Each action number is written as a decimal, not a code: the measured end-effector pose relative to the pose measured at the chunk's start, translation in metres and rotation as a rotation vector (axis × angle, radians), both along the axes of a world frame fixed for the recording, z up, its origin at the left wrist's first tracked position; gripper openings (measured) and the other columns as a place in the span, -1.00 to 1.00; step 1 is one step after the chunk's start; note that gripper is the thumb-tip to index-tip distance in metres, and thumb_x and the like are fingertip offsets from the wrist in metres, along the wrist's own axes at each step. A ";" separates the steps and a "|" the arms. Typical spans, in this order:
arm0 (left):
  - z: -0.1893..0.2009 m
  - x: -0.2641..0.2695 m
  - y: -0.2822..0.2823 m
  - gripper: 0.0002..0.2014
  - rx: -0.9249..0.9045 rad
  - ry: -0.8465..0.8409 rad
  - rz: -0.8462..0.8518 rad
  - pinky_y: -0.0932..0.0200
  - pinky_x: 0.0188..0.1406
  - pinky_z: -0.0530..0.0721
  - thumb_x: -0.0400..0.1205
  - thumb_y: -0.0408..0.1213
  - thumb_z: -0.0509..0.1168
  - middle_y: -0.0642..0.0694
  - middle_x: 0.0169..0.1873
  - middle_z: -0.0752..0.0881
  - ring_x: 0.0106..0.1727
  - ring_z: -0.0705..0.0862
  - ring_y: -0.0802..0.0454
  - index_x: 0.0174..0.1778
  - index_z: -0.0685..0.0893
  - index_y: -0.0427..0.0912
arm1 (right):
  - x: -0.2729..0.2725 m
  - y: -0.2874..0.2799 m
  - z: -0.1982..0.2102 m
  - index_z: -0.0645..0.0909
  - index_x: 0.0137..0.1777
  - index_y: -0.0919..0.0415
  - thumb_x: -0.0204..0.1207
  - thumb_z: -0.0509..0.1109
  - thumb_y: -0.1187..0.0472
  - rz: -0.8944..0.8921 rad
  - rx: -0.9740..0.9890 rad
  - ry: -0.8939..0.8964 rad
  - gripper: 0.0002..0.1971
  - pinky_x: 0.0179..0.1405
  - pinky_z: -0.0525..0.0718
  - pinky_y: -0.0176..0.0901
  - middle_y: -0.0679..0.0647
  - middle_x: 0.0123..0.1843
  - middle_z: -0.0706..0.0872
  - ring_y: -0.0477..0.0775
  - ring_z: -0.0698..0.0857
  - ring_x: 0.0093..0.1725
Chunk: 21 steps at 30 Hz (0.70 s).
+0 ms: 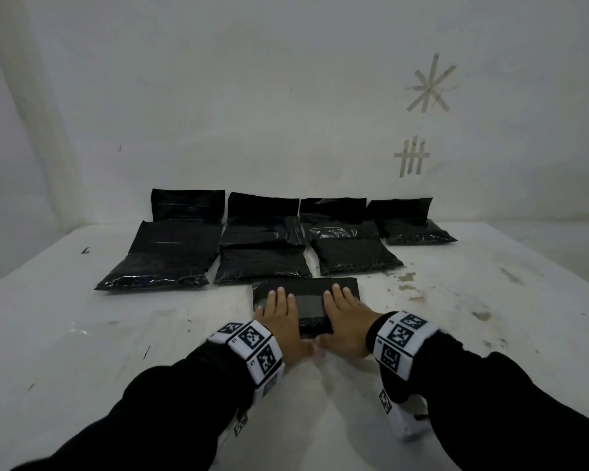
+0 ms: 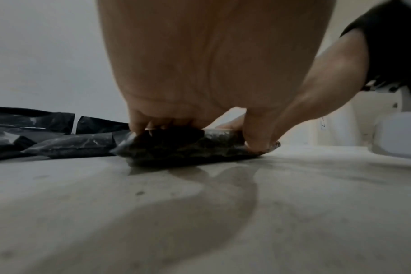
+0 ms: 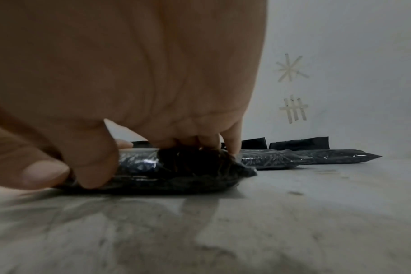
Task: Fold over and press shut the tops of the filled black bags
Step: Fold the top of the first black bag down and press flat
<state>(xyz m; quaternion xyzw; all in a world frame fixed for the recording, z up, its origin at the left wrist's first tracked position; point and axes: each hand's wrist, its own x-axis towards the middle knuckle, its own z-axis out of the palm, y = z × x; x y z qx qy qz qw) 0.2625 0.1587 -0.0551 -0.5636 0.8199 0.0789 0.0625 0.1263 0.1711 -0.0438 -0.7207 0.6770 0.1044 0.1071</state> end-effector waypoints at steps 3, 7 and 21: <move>-0.007 0.000 0.001 -0.02 -0.015 0.002 0.002 -0.10 0.63 -0.10 0.60 0.26 0.12 -0.26 0.64 -0.27 0.67 -0.24 -0.17 0.64 -0.25 -0.31 | -0.001 0.001 -0.004 -0.32 0.65 0.29 0.59 0.16 -0.22 0.013 -0.009 -0.006 -0.06 0.66 -0.15 0.06 0.22 0.69 -0.31 0.20 -0.27 0.67; -0.012 0.001 0.002 -0.01 -0.024 0.038 -0.008 -0.11 0.63 -0.11 0.58 0.27 0.14 -0.23 0.64 -0.28 0.67 -0.26 -0.15 0.65 -0.30 -0.23 | -0.003 0.001 -0.007 -0.39 0.65 0.14 0.60 0.15 -0.22 0.034 -0.018 -0.036 -0.08 0.66 -0.16 0.07 0.22 0.69 -0.32 0.21 -0.26 0.67; -0.006 -0.001 0.005 0.04 0.031 0.014 -0.012 -0.17 0.61 -0.10 0.52 0.32 0.19 -0.24 0.63 -0.34 0.65 -0.31 -0.18 0.64 -0.34 -0.08 | 0.010 0.001 -0.002 -0.40 0.65 0.07 0.59 0.25 -0.03 0.052 -0.016 0.004 -0.08 0.64 -0.15 0.19 0.17 0.69 -0.32 0.21 -0.27 0.67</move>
